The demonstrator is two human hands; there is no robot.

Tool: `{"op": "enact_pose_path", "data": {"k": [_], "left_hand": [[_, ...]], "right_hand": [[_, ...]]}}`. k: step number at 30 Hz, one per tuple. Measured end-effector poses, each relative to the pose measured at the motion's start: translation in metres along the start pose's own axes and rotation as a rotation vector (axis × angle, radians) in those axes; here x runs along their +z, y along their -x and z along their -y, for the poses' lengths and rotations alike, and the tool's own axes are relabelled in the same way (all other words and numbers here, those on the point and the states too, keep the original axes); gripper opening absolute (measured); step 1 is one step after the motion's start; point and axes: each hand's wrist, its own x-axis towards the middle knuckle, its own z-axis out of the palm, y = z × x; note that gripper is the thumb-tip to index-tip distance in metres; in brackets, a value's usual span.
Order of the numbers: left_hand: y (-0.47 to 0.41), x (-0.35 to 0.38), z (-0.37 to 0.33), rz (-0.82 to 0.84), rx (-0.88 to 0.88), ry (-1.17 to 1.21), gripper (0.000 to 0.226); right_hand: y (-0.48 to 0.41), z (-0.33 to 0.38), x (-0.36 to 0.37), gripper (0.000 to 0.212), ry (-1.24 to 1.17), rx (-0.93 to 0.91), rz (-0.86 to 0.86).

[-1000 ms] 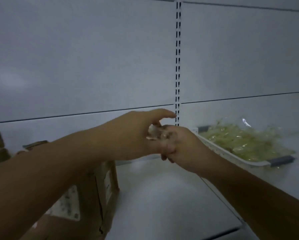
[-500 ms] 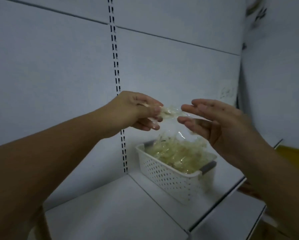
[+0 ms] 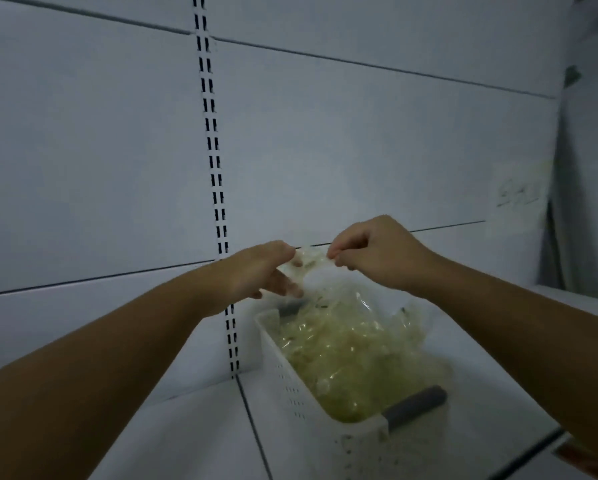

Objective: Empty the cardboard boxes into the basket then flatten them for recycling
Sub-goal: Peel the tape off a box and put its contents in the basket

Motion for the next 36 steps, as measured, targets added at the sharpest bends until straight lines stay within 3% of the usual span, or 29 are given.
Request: {"op": "enact_pose_path", "data": {"k": [3, 6, 12, 15, 17, 19, 24, 26, 28, 30, 31, 36], "left_hand": [[-0.011, 0.023, 0.035, -0.036, -0.016, -0.171, 0.03], [-0.012, 0.051, 0.062, 0.026, -0.068, -0.051, 0.029], [-0.022, 0.063, 0.068, -0.099, -0.179, 0.062, 0.05], [-0.032, 0.062, 0.078, -0.165, -0.212, 0.063, 0.022], [-0.039, 0.059, 0.079, -0.147, -0.221, 0.019, 0.007], [-0.041, 0.061, 0.072, -0.072, -0.238, 0.024, 0.01], [-0.037, 0.074, 0.052, -0.101, -0.279, -0.136, 0.019], [-0.036, 0.076, 0.048, -0.121, -0.287, -0.244, 0.022], [-0.035, 0.077, 0.049, -0.148, -0.298, -0.248, 0.02], [-0.032, 0.079, 0.047, -0.195, -0.273, -0.214, 0.017], [-0.029, 0.079, 0.047, -0.226, -0.268, -0.201, 0.019], [-0.012, 0.076, 0.047, -0.336, -0.208, 0.224, 0.024]], "right_hand": [[-0.017, -0.042, 0.018, 0.018, 0.135, -0.034, 0.29], [-0.024, -0.071, 0.031, 0.045, 0.284, -0.036, 0.562], [-0.019, -0.094, 0.028, 0.037, 0.29, -0.192, 0.767], [-0.017, -0.102, 0.025, 0.035, 0.035, -0.11, 0.71], [-0.021, -0.112, 0.02, 0.034, -0.423, 0.079, 0.62], [-0.022, -0.119, 0.02, 0.033, -0.781, 0.241, 0.503], [-0.041, -0.121, 0.002, 0.03, -0.98, 0.233, -0.042], [-0.043, -0.112, -0.017, 0.028, -0.881, 0.11, 0.002], [-0.031, -0.1, -0.015, 0.027, -0.504, -0.107, 0.337], [-0.014, -0.092, 0.001, 0.045, 0.007, -0.363, 0.646], [-0.009, -0.092, 0.009, 0.053, 0.136, -0.433, 0.731], [-0.006, -0.101, 0.009, 0.059, 0.24, -0.47, 0.781]]}}
